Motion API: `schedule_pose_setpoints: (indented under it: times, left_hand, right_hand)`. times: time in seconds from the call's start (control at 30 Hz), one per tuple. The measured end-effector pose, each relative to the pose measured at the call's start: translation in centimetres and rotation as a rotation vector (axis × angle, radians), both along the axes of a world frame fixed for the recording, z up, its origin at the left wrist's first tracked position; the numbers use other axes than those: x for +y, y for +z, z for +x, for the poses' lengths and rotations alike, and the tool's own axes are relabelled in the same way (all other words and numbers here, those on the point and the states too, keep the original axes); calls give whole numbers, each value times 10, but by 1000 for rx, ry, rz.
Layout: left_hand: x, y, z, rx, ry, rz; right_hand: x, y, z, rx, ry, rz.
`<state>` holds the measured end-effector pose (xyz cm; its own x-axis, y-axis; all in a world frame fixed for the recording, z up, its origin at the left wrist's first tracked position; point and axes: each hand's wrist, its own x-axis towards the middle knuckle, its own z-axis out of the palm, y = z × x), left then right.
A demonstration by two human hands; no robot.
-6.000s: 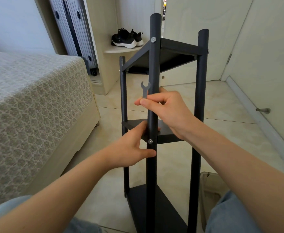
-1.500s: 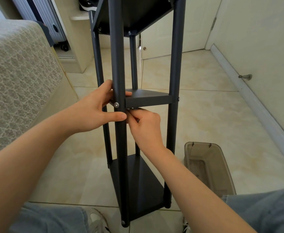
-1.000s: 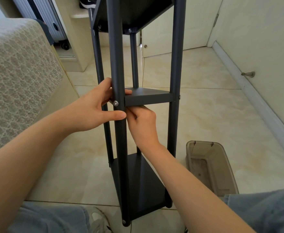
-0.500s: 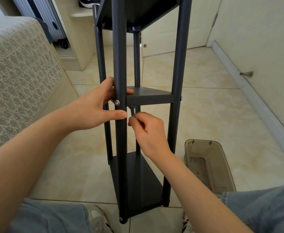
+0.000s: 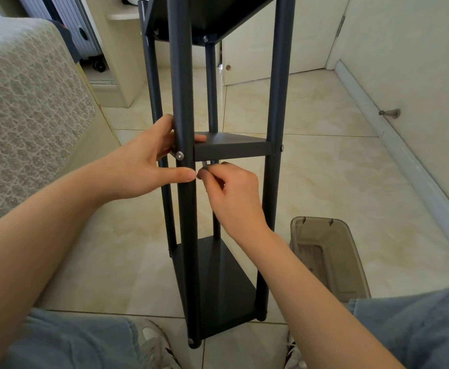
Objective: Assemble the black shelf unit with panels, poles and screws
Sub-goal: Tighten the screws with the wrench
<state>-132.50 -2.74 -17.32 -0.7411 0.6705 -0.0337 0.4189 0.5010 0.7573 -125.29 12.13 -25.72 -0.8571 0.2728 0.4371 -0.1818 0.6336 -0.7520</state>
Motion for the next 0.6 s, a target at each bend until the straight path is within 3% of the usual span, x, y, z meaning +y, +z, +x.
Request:
schedule_pose_setpoints:
  times: [0.6]
  left_hand:
    - [-2, -6, -7, 7, -26, 39]
  right_hand:
    - [-20, -23, -28, 251, -118, -30]
